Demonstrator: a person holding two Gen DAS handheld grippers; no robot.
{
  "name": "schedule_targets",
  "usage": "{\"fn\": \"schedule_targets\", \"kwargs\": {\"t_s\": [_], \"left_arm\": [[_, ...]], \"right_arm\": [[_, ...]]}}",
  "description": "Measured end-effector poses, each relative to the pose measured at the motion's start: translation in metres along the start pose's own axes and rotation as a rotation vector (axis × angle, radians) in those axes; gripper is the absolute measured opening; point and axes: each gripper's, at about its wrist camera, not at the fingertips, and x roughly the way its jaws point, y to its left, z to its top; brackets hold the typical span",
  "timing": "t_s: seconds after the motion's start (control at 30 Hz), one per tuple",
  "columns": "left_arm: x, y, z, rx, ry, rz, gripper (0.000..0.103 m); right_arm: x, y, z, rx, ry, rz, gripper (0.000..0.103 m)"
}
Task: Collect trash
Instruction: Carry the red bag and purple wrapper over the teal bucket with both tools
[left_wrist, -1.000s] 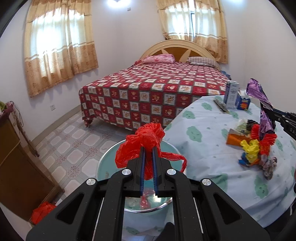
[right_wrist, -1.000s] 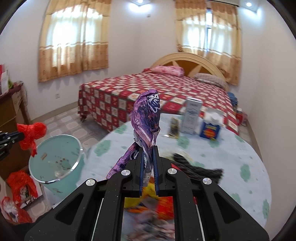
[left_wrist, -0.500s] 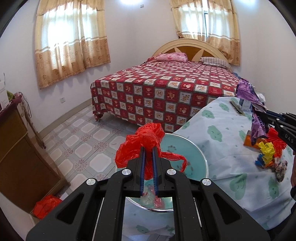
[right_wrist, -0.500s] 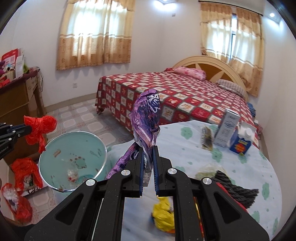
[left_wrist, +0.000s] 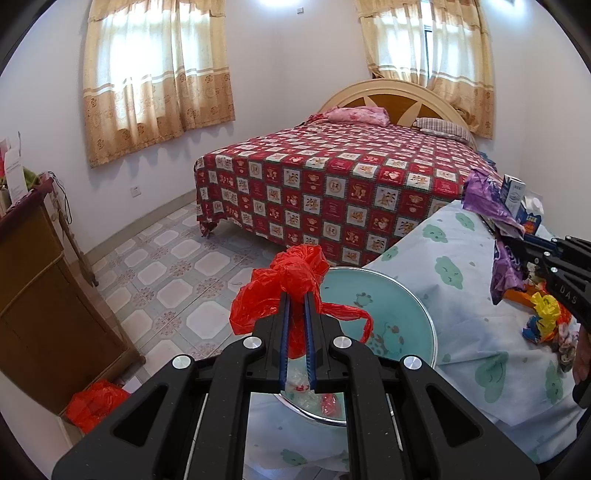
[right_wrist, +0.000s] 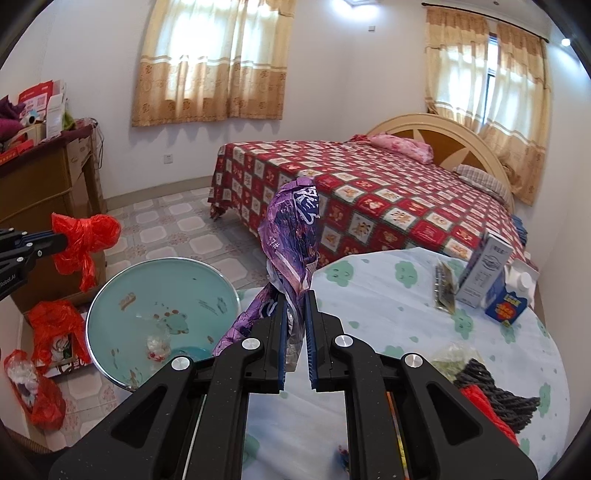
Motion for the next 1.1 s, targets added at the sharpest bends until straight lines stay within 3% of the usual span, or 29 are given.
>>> {"fn": "schedule_targets", "kwargs": {"t_s": [1.1], "left_arm": [[0.0, 0.012, 0.002, -0.029, -0.004, 0.011, 0.007]], "right_arm": [[0.022, 0.044, 0.009, -0.093, 0.024, 0.078, 0.01]]}}
